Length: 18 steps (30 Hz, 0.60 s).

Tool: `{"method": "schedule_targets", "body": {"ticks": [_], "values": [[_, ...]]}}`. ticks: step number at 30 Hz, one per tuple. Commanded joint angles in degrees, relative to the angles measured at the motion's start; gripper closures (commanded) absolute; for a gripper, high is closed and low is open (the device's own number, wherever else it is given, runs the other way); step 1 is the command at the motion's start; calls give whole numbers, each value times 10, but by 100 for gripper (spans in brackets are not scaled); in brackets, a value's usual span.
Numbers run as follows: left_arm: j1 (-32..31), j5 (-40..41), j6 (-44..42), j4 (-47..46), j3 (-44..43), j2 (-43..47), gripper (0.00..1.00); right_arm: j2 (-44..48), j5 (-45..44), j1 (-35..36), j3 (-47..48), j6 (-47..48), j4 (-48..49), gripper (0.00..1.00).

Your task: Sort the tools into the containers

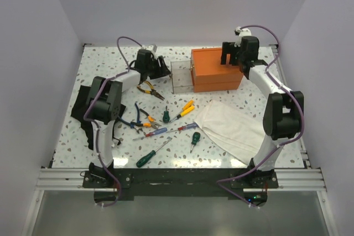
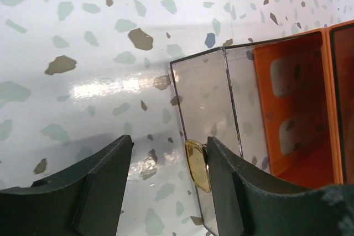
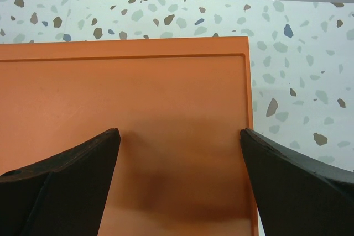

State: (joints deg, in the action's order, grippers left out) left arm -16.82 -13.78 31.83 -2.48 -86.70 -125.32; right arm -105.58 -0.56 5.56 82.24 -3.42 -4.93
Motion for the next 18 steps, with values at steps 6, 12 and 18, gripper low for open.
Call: {"method": "schedule_targets", "body": {"ticks": [6, 12, 18], "values": [[42, 61, -63, 63, 66, 46, 39, -37, -81, -46, -38, 10, -122, 4], [54, 42, -106, 49, 73, 67, 35, -41, -70, -46, -32, 8, -121, 4], [75, -82, -230, 99, 1, 83, 28, -41, -62, -48, -28, 13, -122, 4]]}}
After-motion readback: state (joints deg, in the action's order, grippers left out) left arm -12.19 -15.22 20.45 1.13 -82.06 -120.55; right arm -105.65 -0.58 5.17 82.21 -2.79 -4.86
